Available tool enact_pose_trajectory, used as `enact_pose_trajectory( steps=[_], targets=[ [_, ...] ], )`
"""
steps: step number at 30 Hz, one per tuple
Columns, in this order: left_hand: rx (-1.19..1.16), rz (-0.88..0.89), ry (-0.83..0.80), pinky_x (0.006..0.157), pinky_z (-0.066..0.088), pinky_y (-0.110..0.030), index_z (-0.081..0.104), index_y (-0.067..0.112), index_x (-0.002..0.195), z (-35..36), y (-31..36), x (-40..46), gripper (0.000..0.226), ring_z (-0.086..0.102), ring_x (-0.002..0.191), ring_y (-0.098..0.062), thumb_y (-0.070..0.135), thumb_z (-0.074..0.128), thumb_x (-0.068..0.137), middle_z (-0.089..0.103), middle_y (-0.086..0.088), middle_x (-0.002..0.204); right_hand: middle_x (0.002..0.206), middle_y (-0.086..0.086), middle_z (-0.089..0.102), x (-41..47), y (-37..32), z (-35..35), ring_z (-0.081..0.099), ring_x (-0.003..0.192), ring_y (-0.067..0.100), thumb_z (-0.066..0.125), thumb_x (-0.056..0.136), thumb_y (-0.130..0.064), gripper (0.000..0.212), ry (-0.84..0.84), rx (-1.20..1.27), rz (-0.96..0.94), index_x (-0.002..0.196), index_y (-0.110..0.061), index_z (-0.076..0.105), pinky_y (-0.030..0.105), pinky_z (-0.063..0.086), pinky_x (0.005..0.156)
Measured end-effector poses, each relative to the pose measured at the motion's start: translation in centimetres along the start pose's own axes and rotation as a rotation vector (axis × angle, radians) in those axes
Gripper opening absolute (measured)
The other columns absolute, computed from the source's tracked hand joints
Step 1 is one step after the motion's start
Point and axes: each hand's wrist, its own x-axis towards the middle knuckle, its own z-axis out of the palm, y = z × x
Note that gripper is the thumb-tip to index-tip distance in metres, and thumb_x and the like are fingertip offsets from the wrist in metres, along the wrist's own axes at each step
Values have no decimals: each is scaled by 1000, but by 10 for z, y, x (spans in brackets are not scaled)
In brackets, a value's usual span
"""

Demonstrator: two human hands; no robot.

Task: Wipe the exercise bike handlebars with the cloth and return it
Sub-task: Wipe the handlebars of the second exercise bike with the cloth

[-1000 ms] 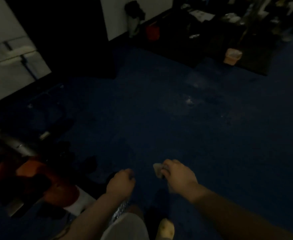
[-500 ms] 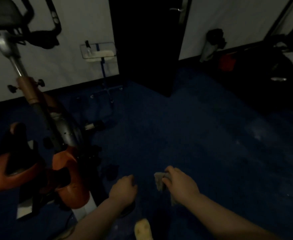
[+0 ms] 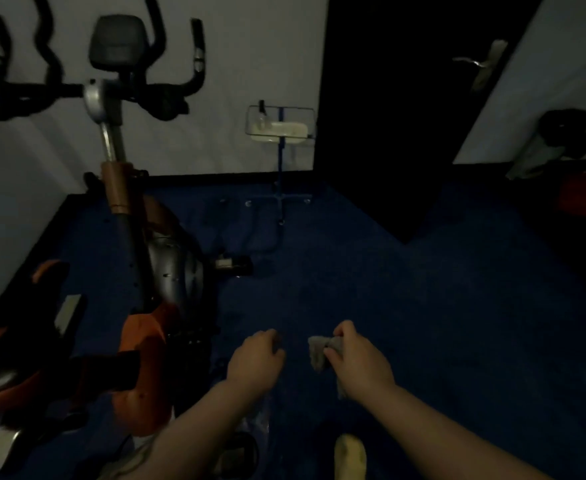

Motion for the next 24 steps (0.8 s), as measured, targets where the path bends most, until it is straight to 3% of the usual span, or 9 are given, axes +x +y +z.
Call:
enact_pose_trajectory(
  steps=[4,10,13,17,24],
  targets=[
    [-84,-137,114,88,48,-34,60,16,106,-11,16,38,22,60,102,-21,24,52,88,64,-5,113,97,-4,58,66,2,-40,56,81,11,49,93,-37,16,-21,-52,-147,100,-27,40,31,51,60],
    [-238,-282,252,95,47,-38,62,20,117,-28,33,68,30,60,109,-20,25,54,88,64,-1,119,97,-1,57,140,-16,-68,55,78,12,51,93,-36,16,-100,-37,-273,96,-28,38,24,37,49],
    [-258,-338,292,96,47,-36,61,22,116,-38,26,86,30,60,111,-19,25,54,88,63,0,120,97,-3,56,179,-40,-65,54,78,10,52,93,-37,18,-133,-40,-329,100,-30,37,23,37,50],
    [-249,-351,370,96,46,-34,60,24,118,-69,14,127,30,58,113,-17,27,53,89,61,1,123,97,-1,55,236,-85,-61,57,78,13,51,93,-39,23,-125,-22,-370,105,-30,33,27,43,56],
    [-228,-272,519,94,47,-33,60,27,116,-176,6,220,27,57,108,-13,27,52,90,61,3,119,104,-8,43,336,-165,-77,52,81,5,59,90,-27,14,-24,103,-519,92,-26,45,26,49,68]
  ],
)
